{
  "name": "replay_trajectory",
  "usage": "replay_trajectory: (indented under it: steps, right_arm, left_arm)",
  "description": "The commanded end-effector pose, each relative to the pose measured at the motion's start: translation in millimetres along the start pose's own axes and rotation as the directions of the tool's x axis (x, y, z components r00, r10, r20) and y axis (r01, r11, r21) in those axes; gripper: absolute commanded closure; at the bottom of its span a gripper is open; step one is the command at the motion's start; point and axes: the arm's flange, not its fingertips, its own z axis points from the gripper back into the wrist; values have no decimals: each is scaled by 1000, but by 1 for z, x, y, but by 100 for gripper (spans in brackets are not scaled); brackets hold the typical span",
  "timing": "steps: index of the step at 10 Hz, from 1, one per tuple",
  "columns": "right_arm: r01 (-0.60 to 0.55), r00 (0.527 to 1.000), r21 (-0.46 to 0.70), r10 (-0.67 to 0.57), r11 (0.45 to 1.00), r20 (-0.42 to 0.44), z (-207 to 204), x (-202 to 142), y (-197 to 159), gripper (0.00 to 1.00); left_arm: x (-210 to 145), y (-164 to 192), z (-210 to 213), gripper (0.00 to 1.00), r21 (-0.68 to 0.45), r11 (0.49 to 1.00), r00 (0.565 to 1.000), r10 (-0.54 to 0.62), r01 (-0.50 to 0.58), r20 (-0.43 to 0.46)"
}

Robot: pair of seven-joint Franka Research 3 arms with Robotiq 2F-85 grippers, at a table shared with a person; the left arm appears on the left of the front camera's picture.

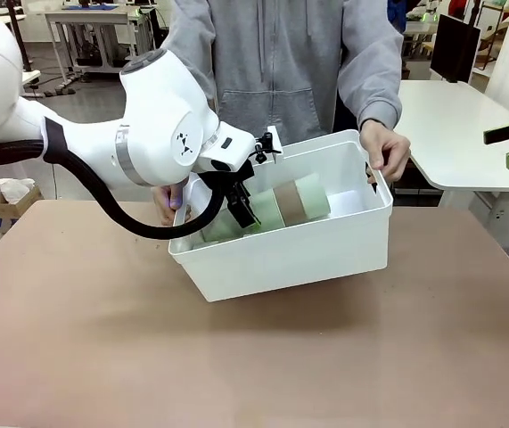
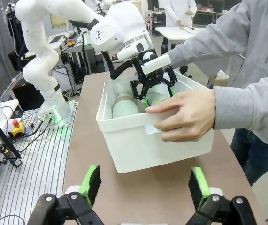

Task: Stack the cups and store them in the basket.
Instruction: Place the stack of Reusable plastic cups into the Pantry Basket.

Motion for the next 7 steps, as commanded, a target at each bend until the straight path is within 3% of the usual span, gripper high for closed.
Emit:
replay_trajectory:
  steps: [1,5,7]
  right_arm:
    - [11,1000,-3,-11,1000,16,0,4,2,0]
    - [11,1000,-3,-11,1000,16,0,4,2,0]
    - [11,1000,-3,-11,1000,16,0,4,2,0]
  left_arm:
    - [-1,-1,21,0,-34,999,999,-24,25,27]
    - [-9,-24,122,0,-159,987,990,-9,32,139]
    - [-38,-24,191,0,-232,973,970,63,-8,234]
